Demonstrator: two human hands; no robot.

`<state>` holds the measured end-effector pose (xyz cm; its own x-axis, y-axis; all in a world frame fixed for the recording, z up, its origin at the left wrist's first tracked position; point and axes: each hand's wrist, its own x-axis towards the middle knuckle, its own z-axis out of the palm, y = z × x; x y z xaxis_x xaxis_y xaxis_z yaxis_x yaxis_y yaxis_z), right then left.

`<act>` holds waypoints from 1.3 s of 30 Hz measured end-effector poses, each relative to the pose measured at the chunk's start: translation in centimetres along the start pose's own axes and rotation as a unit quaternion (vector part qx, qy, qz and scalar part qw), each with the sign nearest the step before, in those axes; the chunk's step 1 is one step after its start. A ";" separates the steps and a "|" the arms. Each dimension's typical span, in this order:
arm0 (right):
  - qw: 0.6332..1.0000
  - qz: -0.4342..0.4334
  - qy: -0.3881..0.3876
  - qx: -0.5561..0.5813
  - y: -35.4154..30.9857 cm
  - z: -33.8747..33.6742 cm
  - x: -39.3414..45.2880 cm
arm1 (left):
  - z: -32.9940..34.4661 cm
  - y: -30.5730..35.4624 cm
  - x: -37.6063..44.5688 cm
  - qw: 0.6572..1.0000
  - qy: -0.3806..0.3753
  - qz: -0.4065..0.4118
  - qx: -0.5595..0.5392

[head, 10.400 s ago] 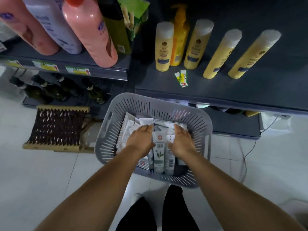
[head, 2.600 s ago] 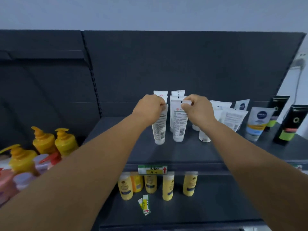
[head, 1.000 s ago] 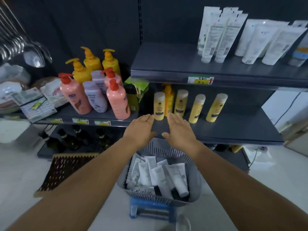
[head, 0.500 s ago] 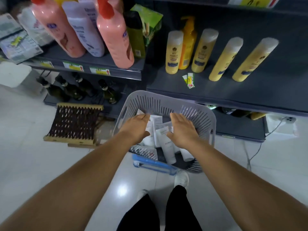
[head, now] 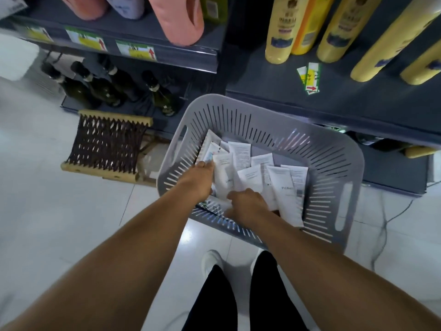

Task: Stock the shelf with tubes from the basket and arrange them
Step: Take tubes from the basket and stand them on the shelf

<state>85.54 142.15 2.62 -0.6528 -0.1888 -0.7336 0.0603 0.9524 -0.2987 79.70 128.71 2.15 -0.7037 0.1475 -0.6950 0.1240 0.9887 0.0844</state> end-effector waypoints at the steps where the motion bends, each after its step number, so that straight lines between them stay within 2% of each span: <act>1: 1.000 0.006 -0.005 0.001 -0.2 0.3 0.5 | 0.5 0.0 0.4 1.000 -0.002 -0.009 -0.011; 6: 0.999 0.031 0.016 0.004 -0.1 1.1 1.8 | 2.1 -0.1 1.2 0.996 -0.001 -0.050 -0.069; 12: 0.993 0.024 0.113 0.036 1.1 -2.7 1.6 | 0.6 1.2 1.8 0.979 0.029 -0.097 -0.178; 18: 0.976 0.055 0.168 0.126 3.7 -6.6 1.5 | -0.7 3.2 1.8 0.978 0.038 -0.090 -0.182; 25: 0.955 0.033 0.255 0.149 4.2 -9.4 -1.2 | -3.9 2.8 -0.9 0.939 0.054 -0.110 -0.320; 29: 0.934 0.010 0.313 0.169 3.7 -12.2 -4.1 | -6.5 3.3 -3.4 0.889 0.068 -0.069 -0.448; 33: 0.912 0.002 0.373 0.172 3.2 -15.4 -7.9 | -9.7 4.7 -6.7 0.848 0.073 0.007 -0.526; 39: 0.874 -0.009 0.456 0.165 2.3 -20.3 -15.4 | -15.4 7.0 -12.2 0.823 0.087 0.160 -0.538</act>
<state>80.35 152.05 25.61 -0.9776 0.2094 0.0206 0.1595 0.8015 -0.5763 78.39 134.27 22.25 -0.8565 0.3135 -0.4101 -0.3032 0.3375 0.8912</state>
